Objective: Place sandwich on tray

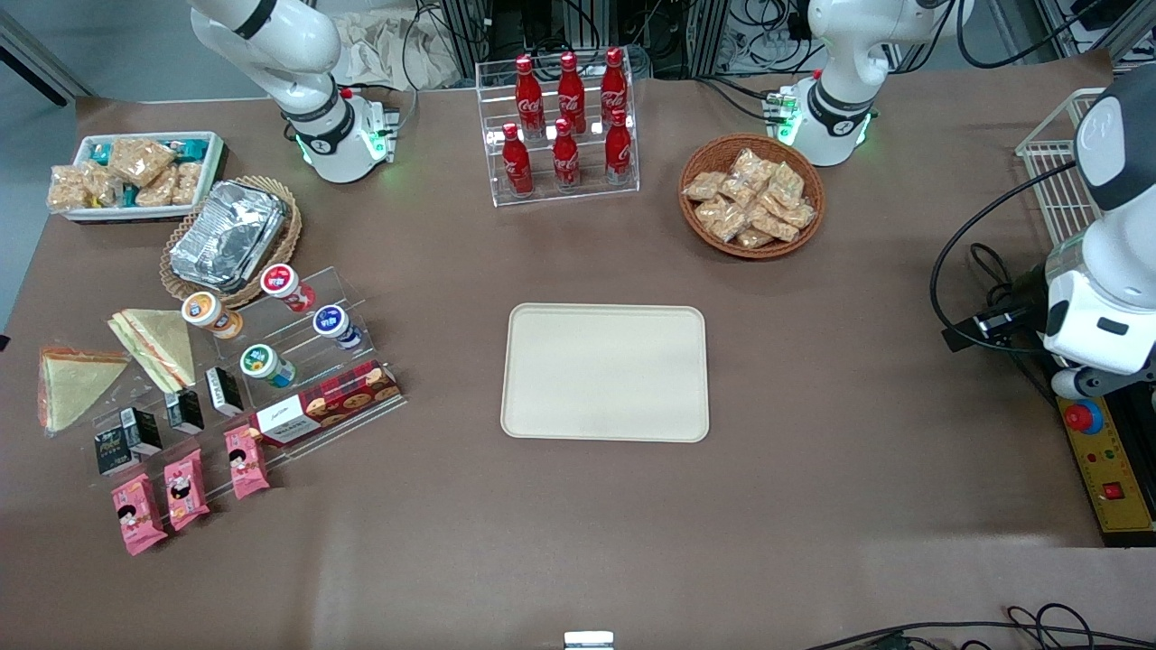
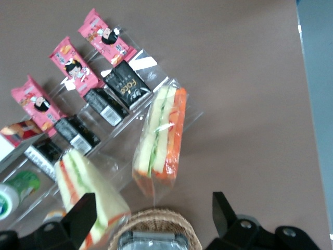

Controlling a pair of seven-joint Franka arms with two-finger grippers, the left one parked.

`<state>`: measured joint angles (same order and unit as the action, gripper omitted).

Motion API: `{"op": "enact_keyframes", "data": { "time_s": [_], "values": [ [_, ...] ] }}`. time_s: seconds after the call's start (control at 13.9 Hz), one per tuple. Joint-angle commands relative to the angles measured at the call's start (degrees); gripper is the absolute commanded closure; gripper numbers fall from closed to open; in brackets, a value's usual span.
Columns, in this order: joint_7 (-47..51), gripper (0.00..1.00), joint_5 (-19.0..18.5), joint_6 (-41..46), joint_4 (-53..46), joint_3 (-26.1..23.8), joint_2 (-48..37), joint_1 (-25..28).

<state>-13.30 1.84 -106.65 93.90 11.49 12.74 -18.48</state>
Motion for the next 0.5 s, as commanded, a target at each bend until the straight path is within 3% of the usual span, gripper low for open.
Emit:
{"op": "enact_keyframes", "data": {
  "time_s": [0.0,0.43],
  "values": [
    [1.5,0.01,2.1,-9.0,11.1,-0.1,-3.9,-0.1],
    [2.6,0.01,2.2,-15.3,16.9,-0.1,-3.7,0.2]
  ]
}}
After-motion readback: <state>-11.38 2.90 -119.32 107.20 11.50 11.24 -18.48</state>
